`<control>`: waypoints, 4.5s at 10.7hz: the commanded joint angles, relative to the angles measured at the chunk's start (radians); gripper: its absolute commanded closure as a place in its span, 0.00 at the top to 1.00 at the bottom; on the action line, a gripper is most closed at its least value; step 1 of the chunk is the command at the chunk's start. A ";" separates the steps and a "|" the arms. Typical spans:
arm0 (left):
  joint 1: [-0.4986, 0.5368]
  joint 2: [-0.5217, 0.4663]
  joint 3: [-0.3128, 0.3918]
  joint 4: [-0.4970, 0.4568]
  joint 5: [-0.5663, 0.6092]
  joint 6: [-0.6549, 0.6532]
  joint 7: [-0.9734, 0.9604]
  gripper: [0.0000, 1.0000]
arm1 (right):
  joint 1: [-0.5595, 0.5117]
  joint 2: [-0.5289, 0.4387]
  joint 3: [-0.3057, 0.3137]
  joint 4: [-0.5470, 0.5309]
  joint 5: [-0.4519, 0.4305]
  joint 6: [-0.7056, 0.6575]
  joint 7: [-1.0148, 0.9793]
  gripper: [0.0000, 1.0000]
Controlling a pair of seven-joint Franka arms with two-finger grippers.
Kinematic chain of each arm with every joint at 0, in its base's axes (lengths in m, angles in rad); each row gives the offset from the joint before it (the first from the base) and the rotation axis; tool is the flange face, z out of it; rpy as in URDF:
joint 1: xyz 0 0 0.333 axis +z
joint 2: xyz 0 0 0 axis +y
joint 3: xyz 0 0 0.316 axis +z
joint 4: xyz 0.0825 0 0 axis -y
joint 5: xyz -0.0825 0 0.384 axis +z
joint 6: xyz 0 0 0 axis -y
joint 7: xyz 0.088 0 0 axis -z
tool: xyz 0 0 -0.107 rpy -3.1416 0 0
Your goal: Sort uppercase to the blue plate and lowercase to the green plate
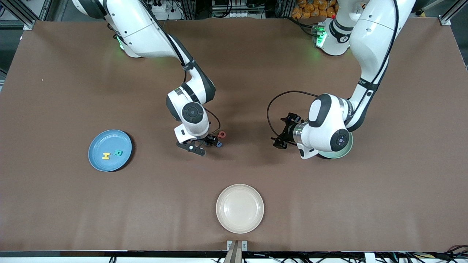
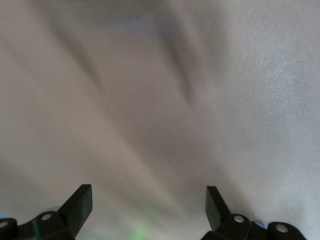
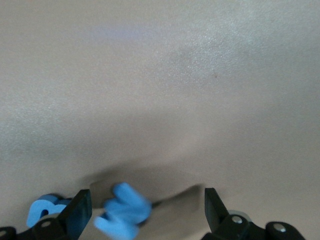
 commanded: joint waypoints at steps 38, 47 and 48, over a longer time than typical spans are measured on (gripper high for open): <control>-0.168 0.073 0.013 0.073 -0.045 0.154 -0.136 1.00 | -0.138 -0.239 0.002 -0.193 0.075 -0.031 0.109 0.00; -0.536 0.056 0.288 0.203 0.675 0.484 -0.218 1.00 | -0.489 -0.253 -0.040 -0.196 -0.057 -0.125 -0.519 0.00; -0.549 0.071 0.286 0.204 0.789 0.505 -0.207 1.00 | -0.505 -0.253 -0.047 -0.198 -0.066 -0.127 -0.556 0.00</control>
